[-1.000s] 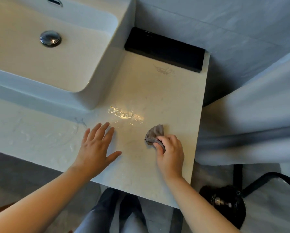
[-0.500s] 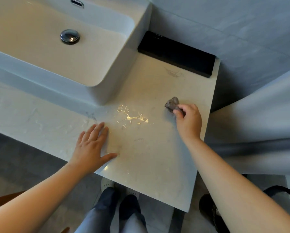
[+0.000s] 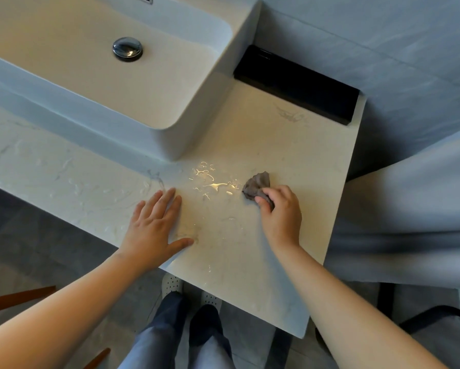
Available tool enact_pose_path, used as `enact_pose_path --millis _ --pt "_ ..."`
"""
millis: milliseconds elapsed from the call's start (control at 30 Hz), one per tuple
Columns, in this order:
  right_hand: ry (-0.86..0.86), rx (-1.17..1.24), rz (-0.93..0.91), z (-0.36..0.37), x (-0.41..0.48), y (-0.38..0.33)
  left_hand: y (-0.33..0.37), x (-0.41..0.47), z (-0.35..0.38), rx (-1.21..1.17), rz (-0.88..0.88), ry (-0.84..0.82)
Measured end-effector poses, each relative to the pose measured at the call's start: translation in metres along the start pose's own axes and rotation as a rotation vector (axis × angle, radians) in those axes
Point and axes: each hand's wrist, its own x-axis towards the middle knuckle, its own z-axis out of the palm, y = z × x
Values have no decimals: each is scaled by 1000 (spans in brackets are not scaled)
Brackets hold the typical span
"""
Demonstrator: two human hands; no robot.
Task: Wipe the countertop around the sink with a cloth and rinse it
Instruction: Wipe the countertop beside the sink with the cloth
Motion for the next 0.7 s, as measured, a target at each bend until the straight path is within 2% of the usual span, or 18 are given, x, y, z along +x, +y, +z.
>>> enact_pose_path --millis 200,300,500,700 --pt "-57 4 -114 1 -57 -13 -2 1 2 16 0 -29" --pt "-136 105 -57 -6 -59 -21 -2 2 2 14 0 -26" --pt "38 156 -26 -23 21 -34 -2 1 1 16 -5 -31" --pt "-12 -4 43 9 95 -18 -2 1 1 36 -6 -29"
